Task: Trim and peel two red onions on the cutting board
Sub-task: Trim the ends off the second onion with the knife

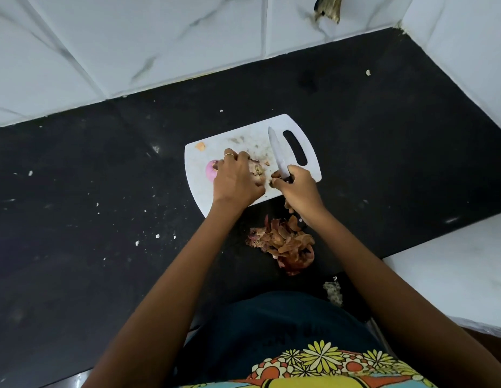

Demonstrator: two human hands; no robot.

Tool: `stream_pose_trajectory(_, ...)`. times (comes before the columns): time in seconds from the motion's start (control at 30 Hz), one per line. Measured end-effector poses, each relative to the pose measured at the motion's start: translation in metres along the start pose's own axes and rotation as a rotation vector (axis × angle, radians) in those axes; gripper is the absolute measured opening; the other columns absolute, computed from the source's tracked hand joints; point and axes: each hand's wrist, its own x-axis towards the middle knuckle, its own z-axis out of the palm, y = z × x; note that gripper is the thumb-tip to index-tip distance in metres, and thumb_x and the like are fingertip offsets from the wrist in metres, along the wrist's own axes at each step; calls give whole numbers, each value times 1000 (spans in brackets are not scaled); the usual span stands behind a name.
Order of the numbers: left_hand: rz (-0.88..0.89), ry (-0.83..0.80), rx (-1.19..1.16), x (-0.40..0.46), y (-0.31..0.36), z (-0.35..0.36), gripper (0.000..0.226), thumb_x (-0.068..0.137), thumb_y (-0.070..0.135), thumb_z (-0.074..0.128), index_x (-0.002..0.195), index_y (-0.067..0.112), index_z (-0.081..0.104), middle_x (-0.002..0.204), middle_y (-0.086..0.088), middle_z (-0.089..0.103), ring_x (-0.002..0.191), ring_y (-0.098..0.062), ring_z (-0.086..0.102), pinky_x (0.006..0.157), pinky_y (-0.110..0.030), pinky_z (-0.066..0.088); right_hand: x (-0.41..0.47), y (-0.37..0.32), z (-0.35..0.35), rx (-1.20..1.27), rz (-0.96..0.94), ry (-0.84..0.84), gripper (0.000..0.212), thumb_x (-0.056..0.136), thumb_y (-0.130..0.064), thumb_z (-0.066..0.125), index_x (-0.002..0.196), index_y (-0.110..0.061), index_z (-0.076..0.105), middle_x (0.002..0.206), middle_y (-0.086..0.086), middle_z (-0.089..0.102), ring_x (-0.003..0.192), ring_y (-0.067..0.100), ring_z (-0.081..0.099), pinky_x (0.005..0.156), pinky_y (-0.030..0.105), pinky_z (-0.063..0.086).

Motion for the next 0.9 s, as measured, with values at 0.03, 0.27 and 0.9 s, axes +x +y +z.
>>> stream_pose_trajectory(0.03,-6,-3,-30,0,1,1,72,69,38,77,128,7,49,125,-16,45,112,-34,49,93,-39,44,2,-1,2,18,9,-8,6,89,-16,60,90,-10,60,69,0,55,37,2,46,38,18,33)
stream_pose_trajectory(0.27,-58,75,-491,-2,1,1,77,61,36,79,123,6,44,117,-9,49,104,-18,48,83,-22,41,5,-10,-2,221,69,-16,21,95,-21,54,96,-2,61,64,10,51,35,12,40,32,22,31)
stream_pose_trajectory(0.9,-30,16,-551,-12,-15,8,69,79,25,75,138,11,42,130,-3,55,114,-11,53,91,-14,40,-1,0,-6,-75,-91,32,29,102,-26,37,84,-8,51,76,12,64,46,8,48,50,30,40)
